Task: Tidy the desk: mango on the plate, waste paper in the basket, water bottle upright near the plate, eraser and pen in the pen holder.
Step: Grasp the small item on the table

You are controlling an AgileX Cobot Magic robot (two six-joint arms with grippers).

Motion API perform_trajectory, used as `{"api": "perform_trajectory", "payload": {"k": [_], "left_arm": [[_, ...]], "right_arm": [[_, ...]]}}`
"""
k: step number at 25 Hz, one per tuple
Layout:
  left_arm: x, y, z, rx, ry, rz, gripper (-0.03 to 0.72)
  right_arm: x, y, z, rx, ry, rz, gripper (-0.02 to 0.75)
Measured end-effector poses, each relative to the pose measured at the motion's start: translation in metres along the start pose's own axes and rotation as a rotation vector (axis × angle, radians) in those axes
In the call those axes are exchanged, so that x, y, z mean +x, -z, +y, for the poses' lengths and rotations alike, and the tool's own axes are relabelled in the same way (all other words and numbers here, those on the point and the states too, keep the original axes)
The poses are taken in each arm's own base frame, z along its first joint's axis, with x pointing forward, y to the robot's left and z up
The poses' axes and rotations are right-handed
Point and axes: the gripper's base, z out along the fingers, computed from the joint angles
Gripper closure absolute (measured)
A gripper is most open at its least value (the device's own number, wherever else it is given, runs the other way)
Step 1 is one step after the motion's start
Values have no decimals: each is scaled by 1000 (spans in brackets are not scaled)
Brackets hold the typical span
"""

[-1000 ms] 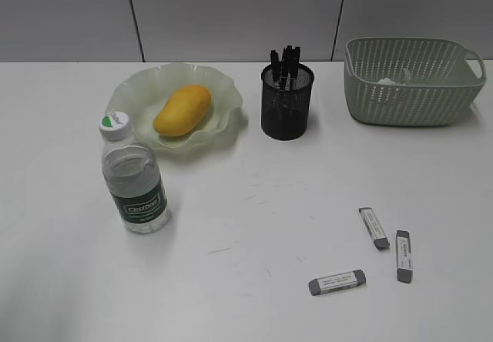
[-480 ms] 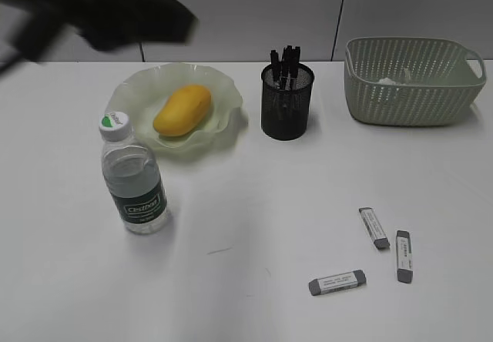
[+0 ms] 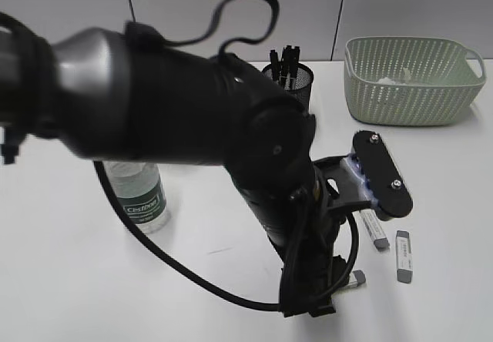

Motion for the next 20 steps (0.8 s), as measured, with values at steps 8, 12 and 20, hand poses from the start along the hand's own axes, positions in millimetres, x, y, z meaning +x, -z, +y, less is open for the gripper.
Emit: {"api": "perform_trajectory", "payload": {"k": [8, 12, 20], "left_arm": [[-12, -36, -3, 43, -6, -36, 165], [-18, -46, -1, 33, -7, -61, 164], [-12, -74, -2, 48, -4, -19, 238]], "right_arm": [[0, 0, 0, 1, 0, 0, 482], [0, 0, 0, 1, 0, 0, 482], [0, 0, 0, 1, 0, 0, 482]]}}
